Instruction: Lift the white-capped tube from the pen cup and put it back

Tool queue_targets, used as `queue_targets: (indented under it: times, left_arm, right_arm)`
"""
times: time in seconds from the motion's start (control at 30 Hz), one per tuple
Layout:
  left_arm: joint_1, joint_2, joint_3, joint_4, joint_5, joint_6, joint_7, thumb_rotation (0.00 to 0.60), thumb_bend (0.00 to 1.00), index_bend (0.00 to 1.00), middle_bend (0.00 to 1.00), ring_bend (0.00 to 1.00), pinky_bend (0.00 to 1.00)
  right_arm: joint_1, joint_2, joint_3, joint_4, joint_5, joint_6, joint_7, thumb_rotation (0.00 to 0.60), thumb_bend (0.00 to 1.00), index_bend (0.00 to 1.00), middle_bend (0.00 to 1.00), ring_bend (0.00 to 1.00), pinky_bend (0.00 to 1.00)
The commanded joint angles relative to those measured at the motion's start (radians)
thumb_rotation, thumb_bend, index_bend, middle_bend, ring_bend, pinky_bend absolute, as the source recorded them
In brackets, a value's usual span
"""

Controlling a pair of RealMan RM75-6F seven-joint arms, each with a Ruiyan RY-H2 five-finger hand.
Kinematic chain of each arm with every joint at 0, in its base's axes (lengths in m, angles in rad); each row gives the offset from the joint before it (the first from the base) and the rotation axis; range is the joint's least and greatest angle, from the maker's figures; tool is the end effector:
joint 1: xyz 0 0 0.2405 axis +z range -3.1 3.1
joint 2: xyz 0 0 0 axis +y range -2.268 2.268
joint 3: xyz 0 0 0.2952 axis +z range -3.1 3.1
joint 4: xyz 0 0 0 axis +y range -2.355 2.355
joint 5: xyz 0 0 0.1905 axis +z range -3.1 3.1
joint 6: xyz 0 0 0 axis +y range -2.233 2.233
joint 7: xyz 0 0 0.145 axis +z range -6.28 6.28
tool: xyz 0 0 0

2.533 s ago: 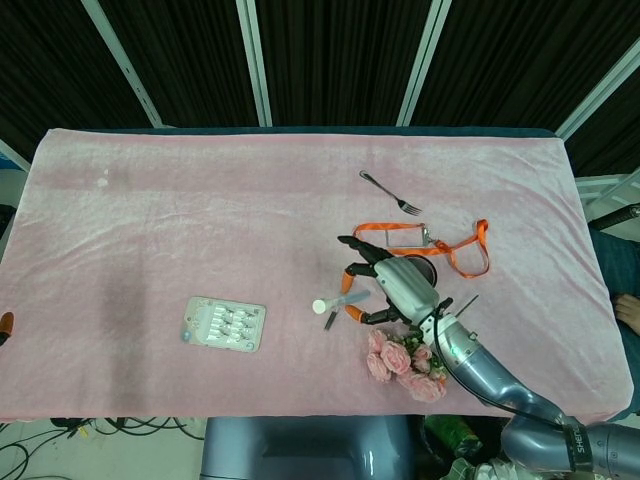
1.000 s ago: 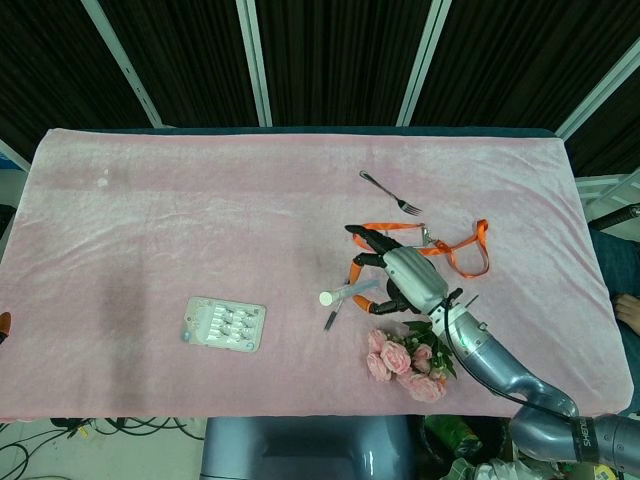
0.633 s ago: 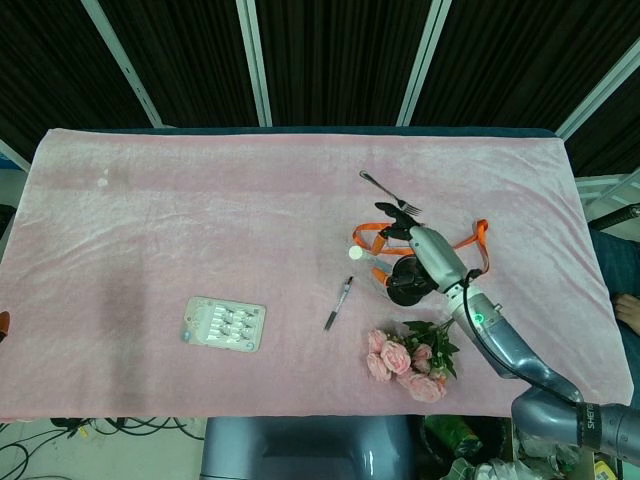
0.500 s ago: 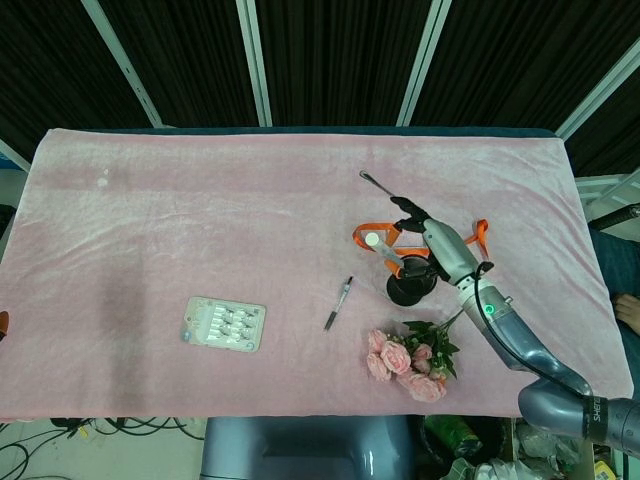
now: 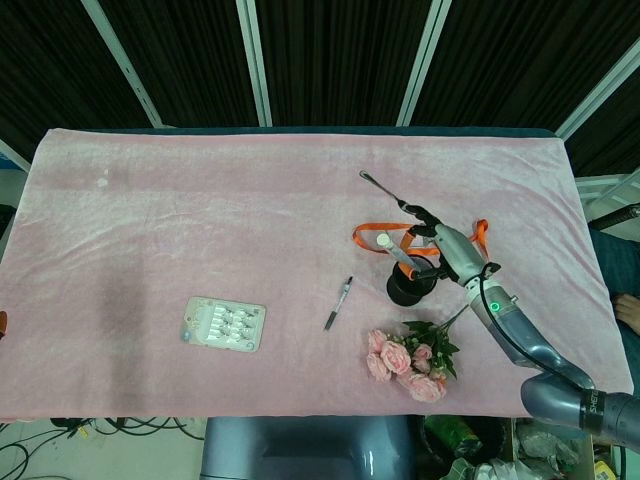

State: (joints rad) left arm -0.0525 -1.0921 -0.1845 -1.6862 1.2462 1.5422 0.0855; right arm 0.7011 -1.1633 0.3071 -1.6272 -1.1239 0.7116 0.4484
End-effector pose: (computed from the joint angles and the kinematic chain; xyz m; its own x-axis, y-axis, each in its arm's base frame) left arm -0.3517 0.1902 0.2363 0.4105 -0.1514 0.8992 0.8944 0.2591 -0.3646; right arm -0.1919 -0.3880 0.1263 -0.1499 -0.4434 0.8837 -0.9729 -0.0929 -0.2116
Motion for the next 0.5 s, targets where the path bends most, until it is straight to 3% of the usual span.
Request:
queue_targets:
  times: [0.03,0.5]
  left_arm:
    - [-0.001,0.000,0.001,0.000,-0.001,-0.002,0.001,0.600,0.34,0.16,0.09,0.00,0.02]
    - [-0.003,-0.001,0.001,0.001,-0.002,-0.007,0.003,0.600,0.34,0.16,0.09,0.00,0.02]
  right_arm:
    - [-0.001,-0.013,-0.008,0.017,0.002,-0.007,0.007,0.600,0.39,0.66,0.06,0.08,0.16]
    - [-0.002,-0.116,-0.055,0.130,-0.007,-0.055,0.047,0.600,0.39,0.66,0.05,0.08,0.16]
